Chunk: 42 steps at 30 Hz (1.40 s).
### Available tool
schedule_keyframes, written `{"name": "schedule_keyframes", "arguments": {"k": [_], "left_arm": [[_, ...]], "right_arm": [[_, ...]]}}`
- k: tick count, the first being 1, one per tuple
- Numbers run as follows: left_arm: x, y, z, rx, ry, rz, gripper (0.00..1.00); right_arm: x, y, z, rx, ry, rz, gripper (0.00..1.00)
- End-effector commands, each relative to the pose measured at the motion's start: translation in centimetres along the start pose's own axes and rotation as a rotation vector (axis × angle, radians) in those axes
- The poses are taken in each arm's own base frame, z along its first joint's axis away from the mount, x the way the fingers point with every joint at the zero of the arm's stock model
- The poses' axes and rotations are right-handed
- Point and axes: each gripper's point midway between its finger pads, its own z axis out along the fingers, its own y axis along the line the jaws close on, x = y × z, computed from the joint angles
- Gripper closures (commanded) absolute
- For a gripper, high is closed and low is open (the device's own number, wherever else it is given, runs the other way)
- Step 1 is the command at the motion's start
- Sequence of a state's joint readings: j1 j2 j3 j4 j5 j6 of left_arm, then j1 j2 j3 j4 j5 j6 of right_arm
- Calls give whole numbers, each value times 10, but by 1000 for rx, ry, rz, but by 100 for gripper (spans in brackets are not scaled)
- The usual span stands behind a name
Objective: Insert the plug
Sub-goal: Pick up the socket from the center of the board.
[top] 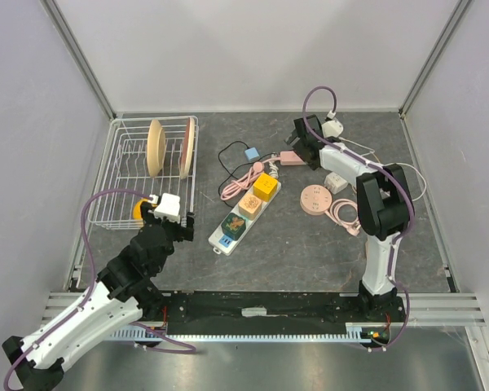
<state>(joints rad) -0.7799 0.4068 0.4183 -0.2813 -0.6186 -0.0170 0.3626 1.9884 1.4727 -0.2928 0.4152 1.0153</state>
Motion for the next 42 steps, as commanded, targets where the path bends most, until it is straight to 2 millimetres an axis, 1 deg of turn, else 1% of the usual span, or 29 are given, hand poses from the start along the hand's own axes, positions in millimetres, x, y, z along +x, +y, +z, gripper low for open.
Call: {"name": "schedule_keyframes", "arguments": {"k": [1,5,7,13,21,22,23,25,26,28,29,31,32,33,34,35,36,37,38,39,40,41,42], "left_arm": [[-11,1,2,-6,-39,-2,7],[-14,1,0,2,-57,-16,7],[-14,1,0,2,-57,-16,7],[-13,1,0,5,-53,-12,7],[-12,1,1,3,-50,-8,7],[-13,1,1,5,-52,-6,7],[-12,1,1,3,-50,-5,7],[-12,1,1,5,-48,-4,7],[-13,0,1,8,-50,-5,7],[-12,0,1,8,-48,-3,7],[-13,0,1,8,-52,-4,7],[-14,0,0,8,-54,-8,7],[-14,1,0,6,-55,-9,7],[-14,1,0,8,-55,-10,7],[-14,1,0,5,-57,-8,7],[-15,1,-1,8,-60,-12,7],[-15,0,0,11,-59,-11,7],[-16,0,-1,12,-62,-13,7],[-16,0,-1,12,-62,-13,7],[-16,-1,-1,18,-62,-13,7],[-17,-2,-1,24,-65,-14,7],[-18,-3,-1,31,-65,-14,7],[-18,-6,-1,50,-65,-14,7]], "right_arm": [[-8,21,17,2,-40,201,2],[4,19,28,24,-27,235,2],[5,19,33,31,-28,249,2],[22,16,44,55,18,268,2],[41,-3,51,101,59,238,3],[42,-6,51,106,59,239,5],[43,-7,52,107,60,238,11],[46,-11,53,110,65,241,20],[46,-11,55,105,65,246,31],[45,-10,55,102,64,249,39],[43,-6,55,92,62,247,51],[37,-1,52,76,56,250,64],[30,7,46,51,47,247,76],[24,12,44,36,38,250,82],[18,21,40,3,28,255,93],[5,33,29,-41,13,267,97],[-4,41,23,-74,-1,260,100],[-15,56,15,-132,-23,272,100],[-29,70,1,-186,-40,282,100],[-39,79,-8,-225,-57,273,100],[-53,92,-18,-286,-86,288,100],[-67,103,-33,-334,-109,293,100],[-75,114,-44,-378,-121,295,100]]}}
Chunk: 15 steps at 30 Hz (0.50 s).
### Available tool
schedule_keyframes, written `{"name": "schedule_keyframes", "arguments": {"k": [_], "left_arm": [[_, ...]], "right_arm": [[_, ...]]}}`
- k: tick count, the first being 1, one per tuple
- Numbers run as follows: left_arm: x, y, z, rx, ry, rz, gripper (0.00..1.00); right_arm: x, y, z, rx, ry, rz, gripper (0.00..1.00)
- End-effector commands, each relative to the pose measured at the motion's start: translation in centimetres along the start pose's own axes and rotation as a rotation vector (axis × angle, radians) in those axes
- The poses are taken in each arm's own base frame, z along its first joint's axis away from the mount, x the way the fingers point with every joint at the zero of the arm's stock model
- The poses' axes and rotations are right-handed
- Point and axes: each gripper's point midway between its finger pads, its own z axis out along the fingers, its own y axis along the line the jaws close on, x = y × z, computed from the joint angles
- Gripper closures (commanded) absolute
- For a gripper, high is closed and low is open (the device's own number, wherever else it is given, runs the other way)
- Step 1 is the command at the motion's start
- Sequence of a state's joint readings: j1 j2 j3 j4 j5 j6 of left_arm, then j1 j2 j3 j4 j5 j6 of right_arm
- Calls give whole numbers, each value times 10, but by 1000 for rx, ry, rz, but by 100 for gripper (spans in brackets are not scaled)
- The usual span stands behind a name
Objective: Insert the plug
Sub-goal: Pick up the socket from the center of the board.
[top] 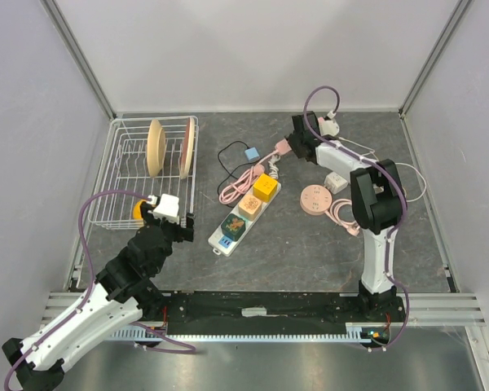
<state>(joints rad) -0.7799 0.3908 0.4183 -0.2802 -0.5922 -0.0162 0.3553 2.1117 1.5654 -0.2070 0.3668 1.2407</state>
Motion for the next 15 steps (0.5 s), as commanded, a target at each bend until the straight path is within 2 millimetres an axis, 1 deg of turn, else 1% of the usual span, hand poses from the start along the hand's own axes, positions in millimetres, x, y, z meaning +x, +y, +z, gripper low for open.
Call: {"name": "schedule_keyframes", "arguments": {"k": [1,2,4,5,6,8,9,10,12,13,14,15], "left_arm": [[-15,-5,1,36,-51,-1,8],[-15,-7,2,46,-44,4,8],[-15,-15,3,82,-38,12,8],[-17,-18,3,96,-36,13,8],[-16,-25,4,130,-28,15,8],[-19,-32,5,164,-24,10,8],[-15,-40,6,205,-2,21,8],[-15,-45,7,225,3,26,8],[-16,-58,6,286,23,1,8],[-11,-63,8,301,45,5,8],[-13,-67,8,317,51,-9,8],[-14,-73,8,346,56,-14,8]], "right_arm": [[-65,114,-79,-377,-119,39,100],[-73,127,-94,-424,-129,43,100],[-85,149,-112,-506,-147,45,100],[-92,157,-125,-545,-155,51,100],[-96,165,-133,-578,-158,56,100],[-108,184,-159,-677,-167,67,100],[-113,192,-170,-716,-171,67,100],[-118,201,-181,-762,-168,63,100],[-131,213,-208,-821,-187,55,100],[-139,215,-218,-844,-205,49,100],[-149,219,-238,-880,-224,45,100],[-154,221,-248,-895,-246,23,100]]}}
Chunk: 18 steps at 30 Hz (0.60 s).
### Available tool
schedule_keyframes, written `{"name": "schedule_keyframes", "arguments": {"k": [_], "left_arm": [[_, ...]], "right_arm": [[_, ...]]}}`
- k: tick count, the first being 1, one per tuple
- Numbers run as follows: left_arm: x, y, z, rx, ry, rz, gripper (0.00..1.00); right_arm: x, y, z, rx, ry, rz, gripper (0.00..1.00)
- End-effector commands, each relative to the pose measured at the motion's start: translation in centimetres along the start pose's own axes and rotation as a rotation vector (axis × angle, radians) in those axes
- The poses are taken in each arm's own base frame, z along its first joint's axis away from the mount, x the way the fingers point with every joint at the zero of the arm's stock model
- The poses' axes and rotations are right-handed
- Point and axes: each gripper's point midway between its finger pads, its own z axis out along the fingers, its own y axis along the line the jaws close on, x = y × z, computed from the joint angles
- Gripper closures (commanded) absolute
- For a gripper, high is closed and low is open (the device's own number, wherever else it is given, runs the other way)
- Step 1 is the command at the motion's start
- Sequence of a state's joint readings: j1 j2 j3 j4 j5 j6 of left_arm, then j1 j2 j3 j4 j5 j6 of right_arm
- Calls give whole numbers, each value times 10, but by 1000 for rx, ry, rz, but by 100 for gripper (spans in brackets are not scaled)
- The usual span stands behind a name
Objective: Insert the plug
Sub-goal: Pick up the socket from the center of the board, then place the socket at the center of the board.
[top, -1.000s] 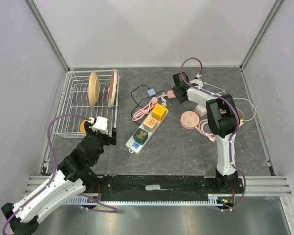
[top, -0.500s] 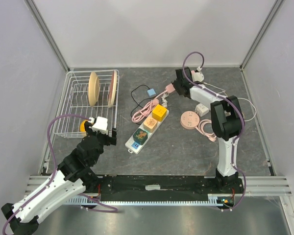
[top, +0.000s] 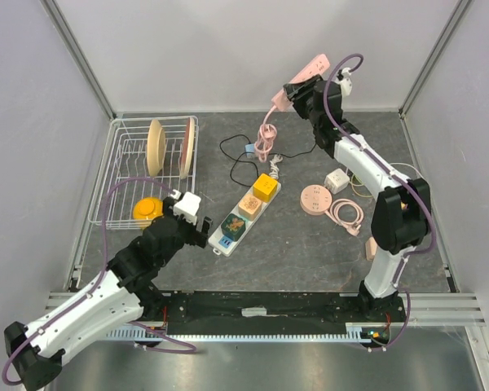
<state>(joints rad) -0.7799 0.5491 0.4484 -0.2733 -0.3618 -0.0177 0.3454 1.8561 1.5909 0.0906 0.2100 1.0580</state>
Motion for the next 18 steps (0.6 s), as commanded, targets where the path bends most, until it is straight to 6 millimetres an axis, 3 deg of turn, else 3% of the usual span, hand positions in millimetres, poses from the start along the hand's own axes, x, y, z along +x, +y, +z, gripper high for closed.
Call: {"name": "schedule_keyframes", "arguments": {"k": [1,2,4,5,7,8,10,11,13,14,18], "left_arm": [[-29,-28,4,137,-46,-54,8],[-34,-31,5,149,-55,-68,8],[-33,-40,8,185,-47,-69,8],[-33,-47,11,202,-39,-70,8],[-33,-55,14,223,-32,-68,8],[-30,-62,18,239,-10,-62,8],[-30,-72,21,258,-5,-54,7],[-32,-75,23,262,-2,-54,7],[-29,-84,30,266,18,-38,7],[-31,-87,32,267,19,-35,7],[-19,-103,45,268,79,-2,7]], "right_arm": [[-88,123,-64,-344,-166,-8,100],[-99,135,-81,-376,-181,-18,100],[-110,136,-93,-379,-192,-56,100],[-120,146,-110,-403,-208,-67,100],[-122,140,-122,-383,-206,-123,100],[-130,147,-139,-398,-219,-140,100],[-124,138,-150,-369,-190,-209,100],[-128,141,-167,-380,-192,-220,100],[-113,121,-175,-344,-128,-258,100],[-113,120,-191,-349,-118,-276,100],[-74,70,-212,-266,48,-362,100]]}}
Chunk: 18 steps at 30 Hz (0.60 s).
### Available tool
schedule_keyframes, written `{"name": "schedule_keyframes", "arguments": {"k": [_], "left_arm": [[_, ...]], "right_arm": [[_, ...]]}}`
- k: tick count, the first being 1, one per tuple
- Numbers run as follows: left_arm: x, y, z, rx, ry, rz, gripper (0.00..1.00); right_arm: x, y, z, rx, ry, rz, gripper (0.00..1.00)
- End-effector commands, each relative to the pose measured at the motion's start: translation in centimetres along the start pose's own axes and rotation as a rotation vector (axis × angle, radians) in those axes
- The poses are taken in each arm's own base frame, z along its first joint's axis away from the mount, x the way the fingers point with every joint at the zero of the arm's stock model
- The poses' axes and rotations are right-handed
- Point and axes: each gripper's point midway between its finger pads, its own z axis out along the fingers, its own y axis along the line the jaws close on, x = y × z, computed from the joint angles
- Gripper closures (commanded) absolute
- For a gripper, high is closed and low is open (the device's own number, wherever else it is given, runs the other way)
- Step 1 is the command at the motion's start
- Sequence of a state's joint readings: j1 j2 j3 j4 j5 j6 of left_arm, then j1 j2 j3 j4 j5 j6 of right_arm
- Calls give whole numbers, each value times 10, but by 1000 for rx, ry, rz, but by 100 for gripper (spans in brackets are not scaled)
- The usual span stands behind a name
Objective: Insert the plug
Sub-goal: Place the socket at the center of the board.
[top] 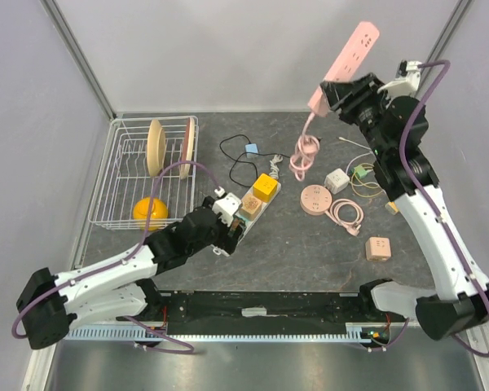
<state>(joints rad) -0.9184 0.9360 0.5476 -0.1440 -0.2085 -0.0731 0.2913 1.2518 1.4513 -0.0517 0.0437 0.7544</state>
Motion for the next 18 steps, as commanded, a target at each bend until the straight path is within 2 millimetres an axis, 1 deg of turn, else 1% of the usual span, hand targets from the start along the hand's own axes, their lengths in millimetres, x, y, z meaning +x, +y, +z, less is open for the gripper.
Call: {"name": "schedule_keyframes", "arguments": {"k": [1,2,3,5,6,8,9,10,11,12,13,14,16,17,18], "left_arm": [[-33,-15,12,1,-68,-39,6],[-32,-13,15,-20,-61,-41,6],[-25,-15,21,-27,-31,-36,6],[-25,-14,25,-52,-22,-57,6],[-23,-14,28,-60,-13,-61,6],[-19,-13,34,-81,14,-75,6],[-17,-14,36,-84,23,-78,6],[-15,-14,41,-90,40,-84,6],[-12,-13,43,-102,55,-82,6],[-9,-12,45,-113,66,-85,6],[-9,-11,47,-131,72,-101,6],[-2,-6,50,-165,97,-96,6],[2,-3,54,-194,116,-103,6],[7,0,58,-221,134,-95,6],[10,2,59,-236,147,-92,6]], "right_arm": [[59,-30,-40,44,251,-85,100],[70,-38,-54,56,288,-99,100],[79,-44,-63,68,319,-100,100],[103,-61,-88,102,404,-97,100],[111,-66,-94,113,433,-92,100],[134,-78,-114,149,524,-88,100],[143,-83,-120,162,556,-97,100],[157,-89,-130,190,611,-105,100],[169,-101,-136,229,644,-119,100],[177,-107,-141,248,669,-130,100],[190,-112,-146,261,711,-148,100],[202,-123,-151,288,740,-154,100],[217,-136,-151,321,760,-169,100],[228,-145,-153,339,779,-174,100],[231,-149,-148,349,759,-184,100]]}}
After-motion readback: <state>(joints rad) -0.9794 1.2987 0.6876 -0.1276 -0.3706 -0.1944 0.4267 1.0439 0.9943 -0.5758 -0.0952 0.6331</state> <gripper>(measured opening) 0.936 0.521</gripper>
